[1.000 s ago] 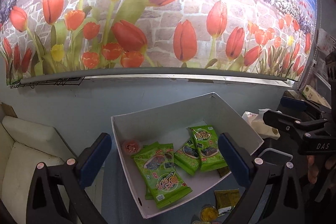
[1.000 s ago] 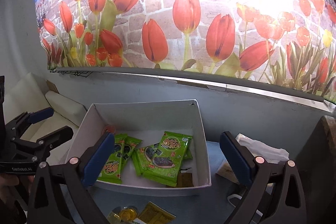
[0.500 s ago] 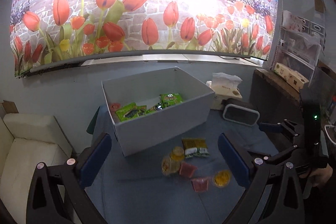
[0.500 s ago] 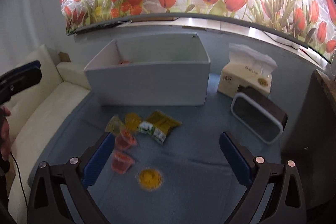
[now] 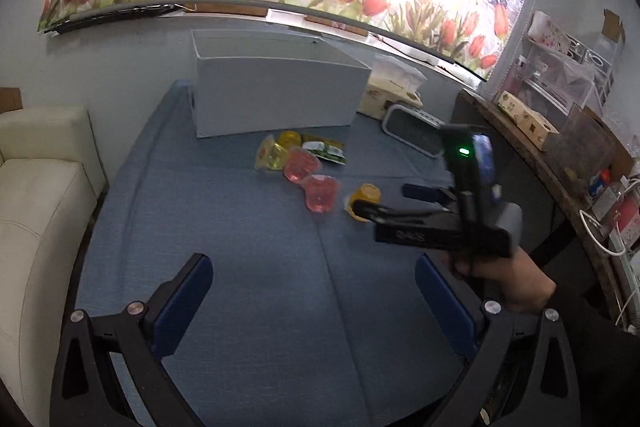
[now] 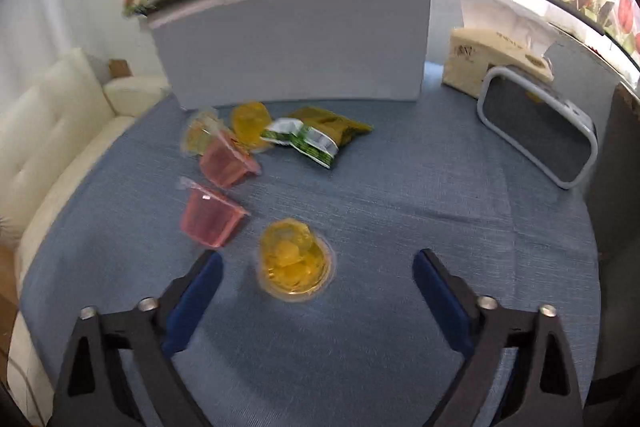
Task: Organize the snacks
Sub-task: 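Grasp a yellow jelly cup with the right tool while the left tool grasps a pink jelly cup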
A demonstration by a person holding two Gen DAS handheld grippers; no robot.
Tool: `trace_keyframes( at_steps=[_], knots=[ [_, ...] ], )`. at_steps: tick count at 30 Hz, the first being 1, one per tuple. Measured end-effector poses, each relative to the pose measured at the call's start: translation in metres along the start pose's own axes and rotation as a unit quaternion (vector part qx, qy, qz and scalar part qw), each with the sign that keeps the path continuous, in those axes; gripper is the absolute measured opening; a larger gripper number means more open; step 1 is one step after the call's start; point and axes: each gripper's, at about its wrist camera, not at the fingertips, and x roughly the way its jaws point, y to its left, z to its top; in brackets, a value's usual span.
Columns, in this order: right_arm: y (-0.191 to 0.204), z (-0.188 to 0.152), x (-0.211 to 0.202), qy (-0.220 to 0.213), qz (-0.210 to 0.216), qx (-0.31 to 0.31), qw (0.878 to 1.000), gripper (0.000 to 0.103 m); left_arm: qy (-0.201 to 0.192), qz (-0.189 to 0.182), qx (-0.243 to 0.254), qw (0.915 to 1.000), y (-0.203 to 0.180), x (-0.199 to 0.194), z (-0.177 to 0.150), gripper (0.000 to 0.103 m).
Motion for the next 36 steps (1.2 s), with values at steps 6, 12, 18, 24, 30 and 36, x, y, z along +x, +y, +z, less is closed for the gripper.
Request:
trace_keyframes(
  at_steps=[6,12,18,24,30,36],
  knots=[
    [0.003,0.002,0.007,0.002,0.012,-0.003,1.000,0.048,0.000,0.005,0.016,0.9999,-0.008,0.002,-0.002,0.103],
    [-0.001,-0.002,-0.001,-0.011,0.028,-0.003,1.000,0.039,0.008,0.011,0.010,0.9999,-0.005,0.014,0.000,0.103],
    [-0.009,-0.008,-0.021,-0.037,0.041,0.013,0.998,0.039,0.015,0.021,0.011,0.9996,-0.001,0.034,0.008,0.103],
    [-0.024,-0.020,-0.069,-0.060,0.032,0.041,0.997,0.039,0.050,0.017,0.006,0.9986,-0.001,0.090,0.031,0.103],
    [-0.036,-0.042,-0.121,-0.080,0.012,0.052,0.995,0.039,0.079,0.052,0.028,0.9951,-0.014,0.148,0.051,0.103],
    [-0.046,-0.062,-0.153,-0.092,0.015,0.069,0.993,0.039,0.114,0.091,0.078,0.9862,-0.025,0.190,0.053,0.103]
  ],
)
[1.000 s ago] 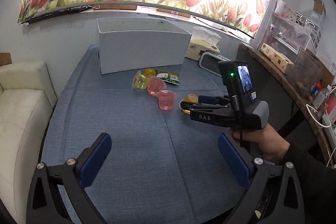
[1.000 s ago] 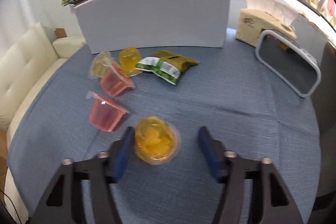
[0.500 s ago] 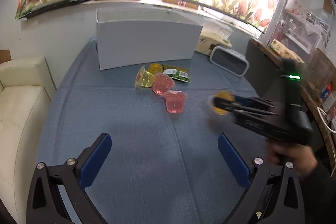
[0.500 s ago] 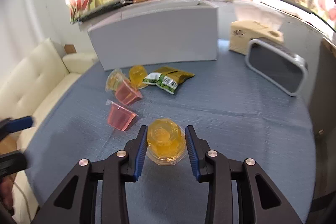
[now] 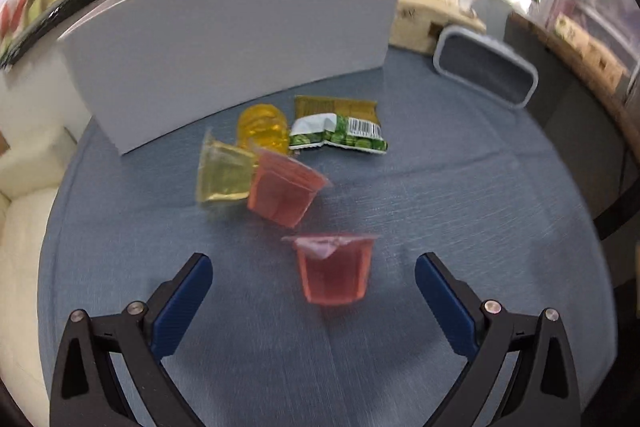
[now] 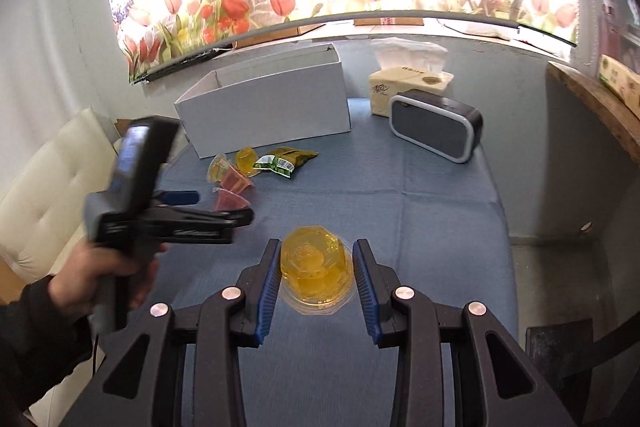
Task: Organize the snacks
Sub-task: 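Grasp a yellow jelly cup with the right tool while the left tool grasps a pink jelly cup, then carry both jelly cups over the white box and open both tools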
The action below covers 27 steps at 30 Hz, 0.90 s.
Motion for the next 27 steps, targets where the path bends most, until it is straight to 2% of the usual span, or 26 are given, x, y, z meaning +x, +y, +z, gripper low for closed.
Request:
trace_keyframes(
  at_steps=[4,5,9,11,12,16,20,27],
  knots=[
    [-0.002,-0.005,-0.009,0.001,0.003,0.003,1.000,0.039,0.005,-0.001,-0.001,1.0000,-0.001,0.008,0.004,0.101],
    [-0.002,-0.006,-0.010,0.000,0.000,0.002,1.000,0.039,0.009,-0.003,-0.006,0.9999,-0.001,0.010,0.004,0.090],
    [-0.001,-0.010,-0.013,-0.002,0.003,0.005,1.000,0.039,-0.001,0.014,-0.003,0.9999,-0.002,0.009,0.004,0.071],
    [0.001,-0.012,-0.013,-0.003,0.001,0.004,1.000,0.039,-0.004,0.015,-0.008,0.9998,0.001,0.007,0.005,0.049],
    [0.000,-0.013,-0.012,-0.001,0.004,0.007,1.000,0.039,-0.005,0.002,-0.014,0.9999,0.003,0.006,0.005,0.047],
    [0.001,-0.017,-0.011,0.001,0.008,0.015,1.000,0.039,-0.003,-0.016,-0.021,0.9996,0.007,0.001,0.001,0.047],
    [0.004,-0.018,-0.013,0.000,0.014,0.019,1.000,0.039,-0.024,-0.024,-0.024,0.9991,0.010,-0.018,-0.004,0.047],
    [0.021,0.003,-0.008,-0.009,0.022,-0.005,1.000,0.039,-0.103,-0.029,-0.001,0.9942,0.016,-0.092,0.004,0.047]
  ],
)
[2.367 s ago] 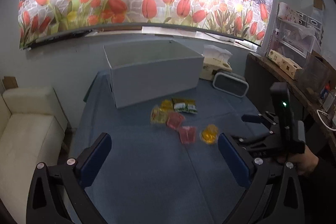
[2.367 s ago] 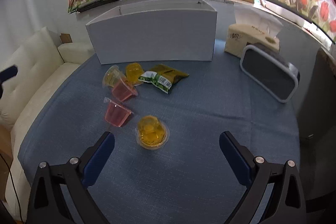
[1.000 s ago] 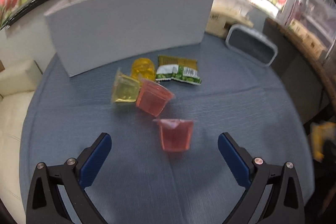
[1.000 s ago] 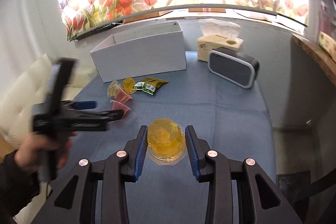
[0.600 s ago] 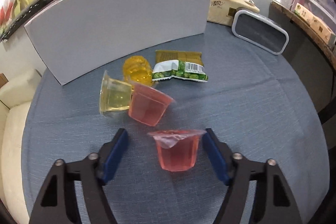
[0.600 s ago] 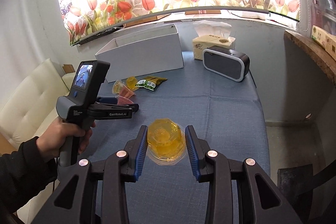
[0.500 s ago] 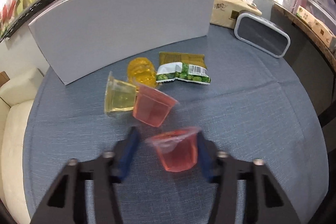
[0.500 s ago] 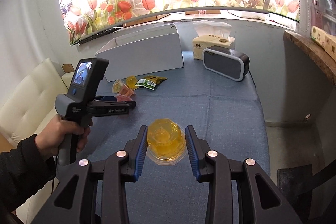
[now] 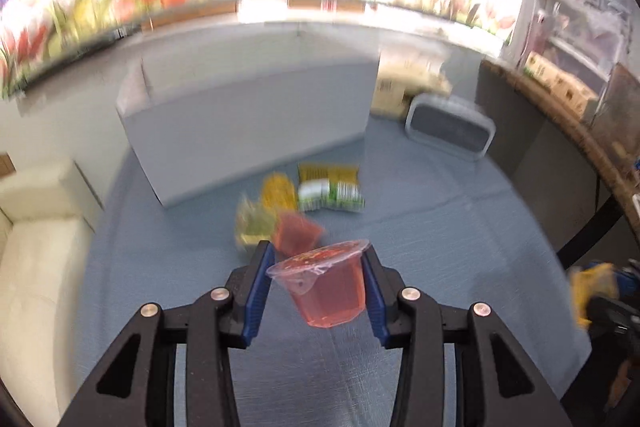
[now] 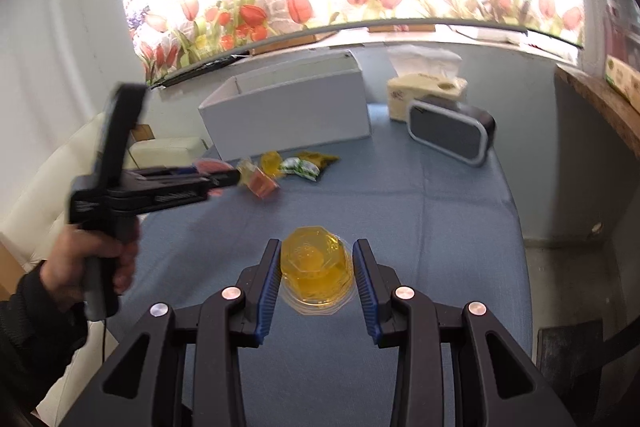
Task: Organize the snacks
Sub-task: 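Carry both jelly cups over the white box and open both tools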
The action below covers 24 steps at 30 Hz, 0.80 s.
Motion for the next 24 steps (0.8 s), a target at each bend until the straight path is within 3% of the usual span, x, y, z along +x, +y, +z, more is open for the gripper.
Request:
trace_keyframes(
  at_steps=[6,11,15,24],
  knots=[
    [0.017,0.056,0.022,-0.024,0.018,-0.037,0.999,0.039,-0.069,-0.001,-0.015,0.9975,0.025,-0.052,0.048,0.047],
    [0.032,0.118,0.057,-0.038,0.037,-0.062,0.997,0.039,-0.100,0.014,-0.027,0.9945,0.052,-0.070,0.087,0.047],
    [0.043,0.168,0.090,-0.042,0.043,-0.070,0.996,0.039,-0.104,0.023,-0.030,0.9938,0.074,-0.063,0.115,0.047],
    [0.036,0.254,0.182,-0.021,0.014,-0.063,0.998,0.039,-0.082,0.033,-0.032,0.9956,0.110,-0.004,0.164,0.047]
  ],
)
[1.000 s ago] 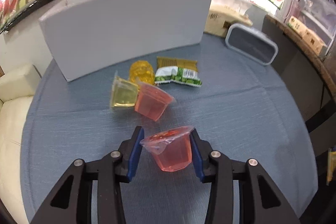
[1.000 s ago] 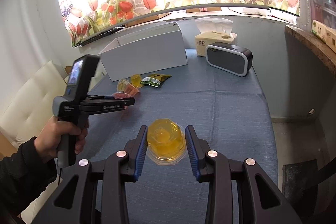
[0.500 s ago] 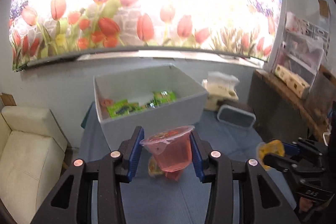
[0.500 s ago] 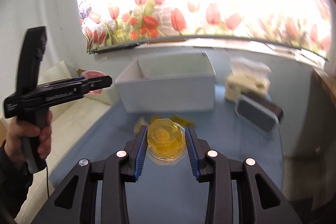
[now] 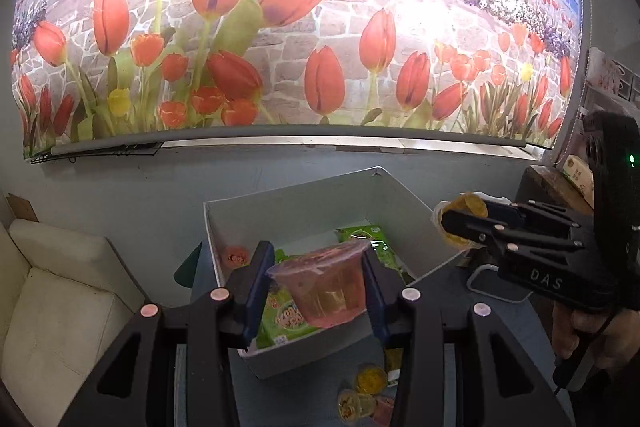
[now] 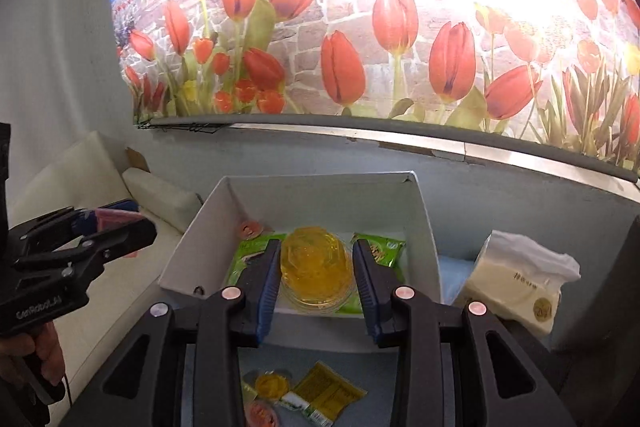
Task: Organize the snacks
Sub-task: 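Carry both jelly cups over the white box and open both tools, then withdraw both tools and reach toward the remaining jelly cups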
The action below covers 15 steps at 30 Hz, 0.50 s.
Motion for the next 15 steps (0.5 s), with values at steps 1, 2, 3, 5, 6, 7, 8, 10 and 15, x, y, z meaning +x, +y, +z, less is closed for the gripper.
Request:
trace_keyframes(
  at_steps=[1,2,3,5,6,7,8,10,15],
  knots=[
    [-0.004,0.008,0.010,0.004,0.000,0.006,1.000,0.039,0.004,-0.002,0.001,1.0000,0.002,0.008,0.002,0.047],
    [-0.007,0.015,0.021,0.007,0.001,0.013,1.000,0.039,0.012,-0.002,-0.001,0.9999,0.006,0.020,0.006,0.047],
    [-0.009,0.020,0.029,0.012,0.000,0.018,1.000,0.039,0.018,-0.002,-0.005,0.9998,0.009,0.028,0.007,0.047],
    [-0.008,0.023,0.041,0.018,-0.010,0.013,1.000,0.039,0.024,-0.002,-0.002,0.9997,0.011,0.040,0.008,0.047],
    [-0.007,0.024,0.045,0.019,-0.014,0.006,1.000,0.039,0.024,0.001,0.003,0.9997,0.011,0.044,0.009,0.047],
    [-0.007,0.025,0.049,0.022,-0.016,0.005,1.000,0.039,0.025,0.005,0.009,0.9996,0.011,0.047,0.009,0.047],
    [-0.007,0.025,0.053,0.024,-0.014,0.009,1.000,0.039,0.026,0.005,0.011,0.9996,0.012,0.051,0.010,0.048],
    [-0.007,0.027,0.058,0.025,-0.012,0.007,1.000,0.040,0.032,0.005,0.011,0.9994,0.013,0.060,0.012,0.048],
    [-0.008,0.028,0.051,-0.007,-0.029,0.007,1.000,0.092,0.026,0.001,-0.003,0.9996,0.019,0.064,0.012,0.100]
  ],
)
